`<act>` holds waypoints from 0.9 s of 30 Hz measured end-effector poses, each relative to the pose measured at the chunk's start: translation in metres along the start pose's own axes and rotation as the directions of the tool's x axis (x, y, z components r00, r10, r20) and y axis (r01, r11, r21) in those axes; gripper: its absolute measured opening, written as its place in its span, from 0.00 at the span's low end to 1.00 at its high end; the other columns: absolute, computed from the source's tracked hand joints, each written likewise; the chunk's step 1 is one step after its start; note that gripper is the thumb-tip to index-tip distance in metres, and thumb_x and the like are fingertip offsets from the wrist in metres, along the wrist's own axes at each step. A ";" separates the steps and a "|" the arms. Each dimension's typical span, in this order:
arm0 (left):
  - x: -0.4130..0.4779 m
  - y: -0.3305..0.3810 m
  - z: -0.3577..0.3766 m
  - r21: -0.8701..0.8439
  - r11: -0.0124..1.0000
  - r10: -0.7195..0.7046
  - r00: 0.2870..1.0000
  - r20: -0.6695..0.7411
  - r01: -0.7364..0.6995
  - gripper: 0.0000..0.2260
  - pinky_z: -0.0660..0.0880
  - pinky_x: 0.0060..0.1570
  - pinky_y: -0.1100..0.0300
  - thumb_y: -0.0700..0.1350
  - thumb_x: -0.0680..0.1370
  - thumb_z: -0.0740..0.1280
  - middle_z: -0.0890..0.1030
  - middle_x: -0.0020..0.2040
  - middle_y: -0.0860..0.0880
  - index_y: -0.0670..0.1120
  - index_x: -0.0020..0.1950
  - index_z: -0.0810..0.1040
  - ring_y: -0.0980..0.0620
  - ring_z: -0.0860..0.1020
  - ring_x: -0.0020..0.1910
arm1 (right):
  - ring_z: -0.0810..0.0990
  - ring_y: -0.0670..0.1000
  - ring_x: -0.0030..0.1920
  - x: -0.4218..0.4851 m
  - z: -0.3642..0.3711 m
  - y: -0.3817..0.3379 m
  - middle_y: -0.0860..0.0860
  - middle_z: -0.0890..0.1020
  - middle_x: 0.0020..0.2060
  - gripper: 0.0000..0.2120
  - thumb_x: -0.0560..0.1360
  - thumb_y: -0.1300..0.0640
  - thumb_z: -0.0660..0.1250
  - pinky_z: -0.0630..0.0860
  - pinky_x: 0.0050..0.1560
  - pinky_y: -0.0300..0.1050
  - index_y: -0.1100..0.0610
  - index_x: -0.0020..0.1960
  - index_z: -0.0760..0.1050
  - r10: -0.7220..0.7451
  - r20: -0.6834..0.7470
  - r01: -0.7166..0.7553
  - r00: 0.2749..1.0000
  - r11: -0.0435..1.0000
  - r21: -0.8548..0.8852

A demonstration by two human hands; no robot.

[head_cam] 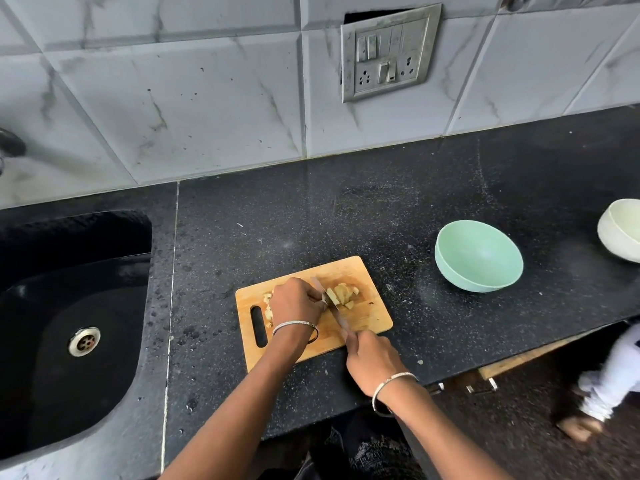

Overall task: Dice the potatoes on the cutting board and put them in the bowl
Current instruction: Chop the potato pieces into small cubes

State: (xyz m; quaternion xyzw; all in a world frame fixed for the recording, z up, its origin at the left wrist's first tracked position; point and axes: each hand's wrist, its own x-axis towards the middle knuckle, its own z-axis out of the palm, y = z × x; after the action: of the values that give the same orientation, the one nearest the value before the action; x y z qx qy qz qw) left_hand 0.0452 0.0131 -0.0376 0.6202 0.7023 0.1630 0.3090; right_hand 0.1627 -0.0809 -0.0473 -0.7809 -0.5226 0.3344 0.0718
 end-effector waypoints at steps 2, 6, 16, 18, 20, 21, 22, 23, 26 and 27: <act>-0.001 0.002 0.000 0.056 0.998 0.002 0.999 -0.034 -0.001 0.02 0.75 0.40 0.59 0.43 0.70 0.74 0.85 0.40 0.49 0.50 0.42 0.85 0.47 0.81 0.44 | 0.79 0.62 0.46 0.003 -0.002 0.006 0.57 0.77 0.41 0.21 0.82 0.41 0.50 0.70 0.41 0.49 0.55 0.43 0.71 -0.003 0.047 0.000 0.999 0.998 0.068; -0.002 -0.001 0.003 0.129 0.992 0.016 0.998 -0.064 -0.008 0.05 0.77 0.38 0.56 0.39 0.69 0.71 0.84 0.39 0.44 0.47 0.41 0.84 0.42 0.81 0.42 | 0.79 0.59 0.42 -0.004 0.006 0.021 0.55 0.79 0.38 0.23 0.81 0.39 0.49 0.73 0.42 0.50 0.52 0.38 0.69 -0.029 0.043 0.025 0.999 0.996 0.084; -0.003 -0.008 0.002 0.156 0.978 0.153 0.983 -0.099 -0.137 0.08 0.78 0.47 0.54 0.46 0.73 0.71 0.83 0.48 0.49 0.51 0.52 0.81 0.46 0.80 0.49 | 0.81 0.61 0.49 -0.016 -0.007 0.010 0.56 0.82 0.47 0.22 0.82 0.42 0.47 0.68 0.39 0.49 0.55 0.54 0.74 -0.118 -0.226 0.077 0.967 0.980 -0.185; -0.005 -0.010 0.001 0.142 0.981 0.146 0.982 -0.122 -0.128 0.07 0.77 0.46 0.55 0.45 0.74 0.70 0.83 0.49 0.48 0.51 0.51 0.81 0.46 0.80 0.49 | 0.81 0.61 0.50 -0.016 -0.004 0.010 0.56 0.82 0.48 0.22 0.83 0.42 0.47 0.70 0.39 0.49 0.55 0.55 0.73 -0.116 -0.210 0.070 0.971 0.973 -0.218; -0.007 -0.012 0.000 0.120 0.985 0.138 0.978 -0.155 -0.120 0.07 0.76 0.46 0.55 0.44 0.74 0.69 0.83 0.50 0.48 0.50 0.52 0.81 0.46 0.80 0.50 | 0.81 0.62 0.50 -0.016 -0.002 0.010 0.56 0.82 0.48 0.23 0.82 0.41 0.47 0.74 0.42 0.51 0.55 0.54 0.74 -0.106 -0.147 0.082 0.983 0.984 -0.160; -0.007 -0.013 -0.001 0.106 0.987 0.136 0.977 -0.167 -0.119 0.08 0.75 0.46 0.55 0.44 0.74 0.69 0.83 0.50 0.48 0.50 0.52 0.81 0.46 0.80 0.50 | 0.81 0.61 0.49 -0.016 0.000 0.011 0.56 0.82 0.47 0.23 0.82 0.40 0.47 0.76 0.45 0.52 0.54 0.53 0.75 -0.108 -0.108 0.095 0.988 0.988 -0.118; -0.008 -0.014 -0.002 0.097 0.988 0.133 0.976 -0.174 -0.117 0.08 0.75 0.46 0.55 0.43 0.74 0.69 0.83 0.50 0.48 0.50 0.53 0.81 0.46 0.79 0.50 | 0.81 0.61 0.48 -0.017 0.002 0.011 0.55 0.82 0.46 0.24 0.81 0.39 0.47 0.77 0.46 0.53 0.53 0.51 0.75 -0.114 -0.077 0.107 0.990 0.991 -0.083; -0.008 -0.014 -0.003 0.093 0.989 0.128 0.975 -0.179 -0.112 0.09 0.75 0.46 0.54 0.43 0.74 0.70 0.82 0.50 0.48 0.50 0.54 0.81 0.46 0.79 0.50 | 0.81 0.60 0.47 -0.017 0.003 0.011 0.54 0.81 0.45 0.24 0.81 0.38 0.47 0.77 0.46 0.53 0.53 0.50 0.75 -0.120 -0.067 0.116 0.991 0.991 -0.061; -0.008 -0.020 -0.005 0.066 0.992 0.115 0.977 -0.180 -0.105 0.12 0.76 0.46 0.54 0.42 0.72 0.72 0.82 0.51 0.48 0.50 0.55 0.80 0.47 0.80 0.50 | 0.80 0.60 0.49 -0.018 -0.001 0.013 0.53 0.81 0.45 0.23 0.81 0.38 0.46 0.73 0.43 0.52 0.51 0.49 0.74 -0.111 -0.118 0.108 0.987 0.994 -0.030; -0.008 -0.020 -0.006 0.049 0.993 0.116 0.977 -0.181 -0.109 0.12 0.76 0.46 0.56 0.42 0.72 0.72 0.82 0.50 0.48 0.50 0.55 0.80 0.48 0.80 0.49 | 0.80 0.60 0.49 -0.018 -0.004 0.014 0.53 0.81 0.45 0.22 0.81 0.38 0.46 0.72 0.42 0.51 0.51 0.49 0.73 -0.120 -0.139 0.117 0.983 0.993 -0.029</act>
State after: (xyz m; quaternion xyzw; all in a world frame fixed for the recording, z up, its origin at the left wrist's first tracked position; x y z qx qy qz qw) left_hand 0.0259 0.0023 -0.0436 0.6472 0.6945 0.2234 0.2211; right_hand 0.1718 -0.1015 -0.0432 -0.7709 -0.5651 0.2682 0.1203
